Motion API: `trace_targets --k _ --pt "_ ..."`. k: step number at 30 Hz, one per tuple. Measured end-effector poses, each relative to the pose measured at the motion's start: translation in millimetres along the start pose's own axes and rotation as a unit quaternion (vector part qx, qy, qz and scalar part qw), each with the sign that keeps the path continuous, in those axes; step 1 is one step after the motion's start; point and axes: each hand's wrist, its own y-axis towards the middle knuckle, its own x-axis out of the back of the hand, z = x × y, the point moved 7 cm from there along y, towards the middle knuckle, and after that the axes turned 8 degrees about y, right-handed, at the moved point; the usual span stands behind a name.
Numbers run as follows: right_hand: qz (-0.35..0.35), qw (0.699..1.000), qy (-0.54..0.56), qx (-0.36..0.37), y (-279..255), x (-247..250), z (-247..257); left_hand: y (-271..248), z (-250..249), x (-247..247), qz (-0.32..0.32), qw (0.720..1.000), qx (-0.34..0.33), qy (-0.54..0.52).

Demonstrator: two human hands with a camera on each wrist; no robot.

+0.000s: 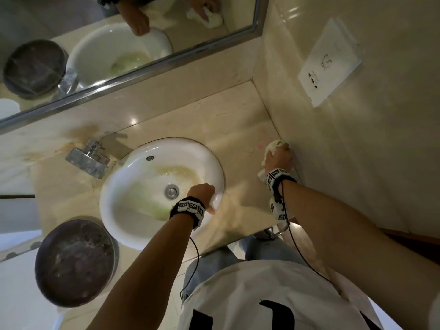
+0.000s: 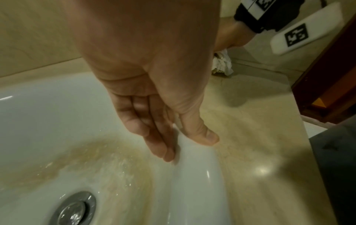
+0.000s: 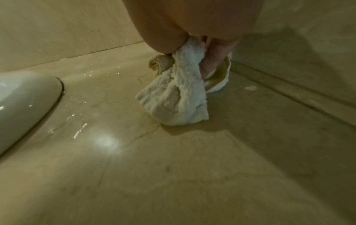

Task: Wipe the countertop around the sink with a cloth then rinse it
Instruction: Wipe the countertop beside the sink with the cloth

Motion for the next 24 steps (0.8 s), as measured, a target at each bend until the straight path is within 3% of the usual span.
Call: trace_targets --k 12,17,24 --pt "0.01 0.998 0.063 0.025 20 -22 30 1 3 1 0.007 0.999 0.024 -0.02" --pt "-0.018 0.982 0.188 0.033 15 1 16 1 0 6 0.004 1.0 0.021 -0.014" --pt "-0.03 0.984 0.175 0.024 -10 27 -23 -4 -7 15 -0.002 1.0 0.01 0.023"
